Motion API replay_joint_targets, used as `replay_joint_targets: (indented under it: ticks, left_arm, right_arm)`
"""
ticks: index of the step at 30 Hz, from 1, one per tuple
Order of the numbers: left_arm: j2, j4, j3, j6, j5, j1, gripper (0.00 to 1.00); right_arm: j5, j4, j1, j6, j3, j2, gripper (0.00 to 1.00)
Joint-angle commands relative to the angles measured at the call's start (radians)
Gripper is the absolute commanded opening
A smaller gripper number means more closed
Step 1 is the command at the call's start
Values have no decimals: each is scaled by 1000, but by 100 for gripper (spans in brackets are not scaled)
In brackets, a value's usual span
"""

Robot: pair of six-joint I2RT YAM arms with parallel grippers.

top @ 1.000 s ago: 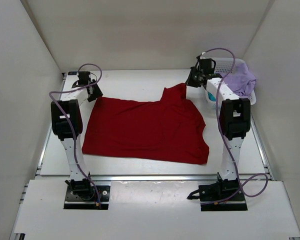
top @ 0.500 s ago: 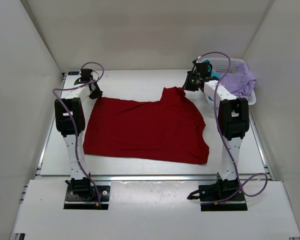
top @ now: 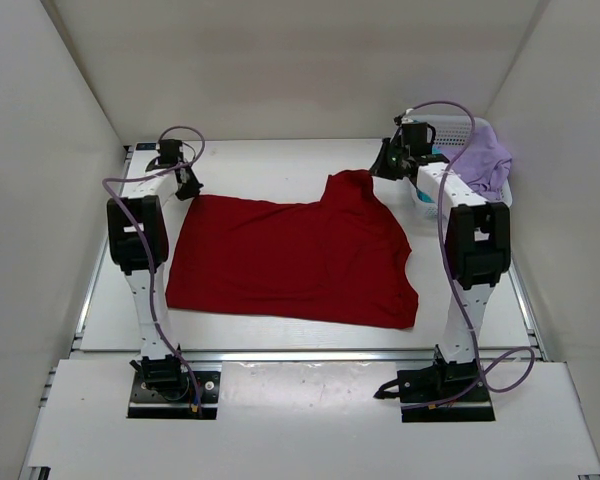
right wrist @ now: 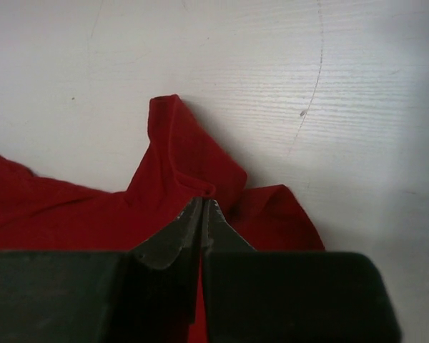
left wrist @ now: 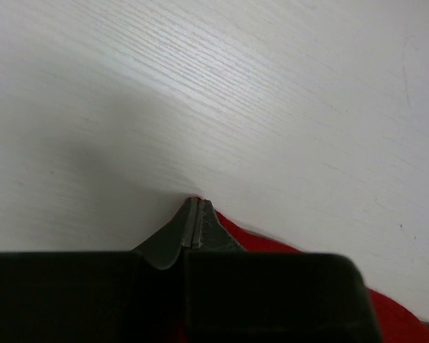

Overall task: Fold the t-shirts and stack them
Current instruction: Fold the other side of the tshirt into a rectangle

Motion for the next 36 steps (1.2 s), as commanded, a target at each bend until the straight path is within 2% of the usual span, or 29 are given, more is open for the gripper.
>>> replay_joint_targets:
  ticks: [1, 8, 19, 30, 36]
  left_arm:
    - [-108, 43, -39, -20, 7, 4, 0]
    - [-243, 87, -131, -48, 21, 27, 0]
    - [-519, 216, -465, -109, 79, 76, 0]
    - [-816, 307, -798, -150, 90, 125, 0]
    - [-936, 305, -886, -164, 113, 145, 0]
  right_arm:
    - [-25, 51, -14, 3, -38, -112, 0]
    - [-15, 87, 4, 23, -238, -311, 0]
    - [31, 159, 23, 66, -679, -727, 0]
    - [89, -1, 37, 52, -1004, -1193, 0]
    - [101, -88, 46, 70, -1111, -1370, 0]
